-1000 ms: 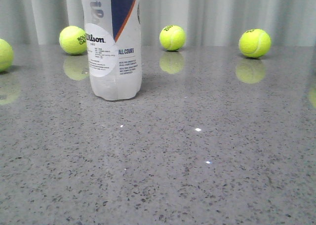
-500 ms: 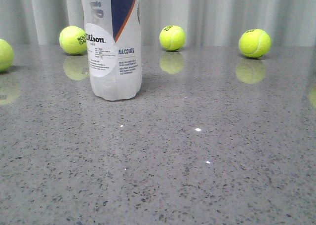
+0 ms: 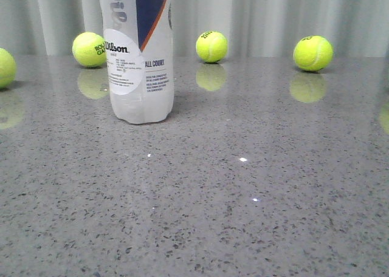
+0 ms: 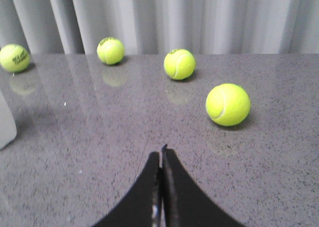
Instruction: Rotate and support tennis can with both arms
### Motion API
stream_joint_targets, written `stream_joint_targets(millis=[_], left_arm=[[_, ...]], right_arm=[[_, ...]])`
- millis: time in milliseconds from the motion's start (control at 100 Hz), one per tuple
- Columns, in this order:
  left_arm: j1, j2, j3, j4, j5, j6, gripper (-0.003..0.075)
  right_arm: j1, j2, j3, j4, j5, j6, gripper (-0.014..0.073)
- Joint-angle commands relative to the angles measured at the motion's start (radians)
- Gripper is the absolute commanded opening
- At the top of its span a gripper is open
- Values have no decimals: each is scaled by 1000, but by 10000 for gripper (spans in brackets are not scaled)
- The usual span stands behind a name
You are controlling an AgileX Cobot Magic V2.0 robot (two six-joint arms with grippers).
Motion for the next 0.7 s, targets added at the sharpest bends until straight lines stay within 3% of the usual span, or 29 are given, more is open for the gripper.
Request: stream_joint_targets(millis=[0, 120, 240, 650, 690], left_arm=[[4, -39, 48, -10, -87, 0, -21], [4, -39, 48, -10, -87, 0, -21], [4, -39, 48, -10, -87, 0, -21], [4, -39, 48, -10, -87, 0, -21], [4, -39, 48, -10, -87, 0, -21]], right_arm=[[-94, 12, 8, 87, -204, -99, -56], [-207, 12, 86, 181, -437, -234, -56], [-276, 9, 165, 201, -549, -275, -56], [-329, -65, 401, 247, -573, -251, -56], [-329, -90, 398, 244, -514, -229, -56]])
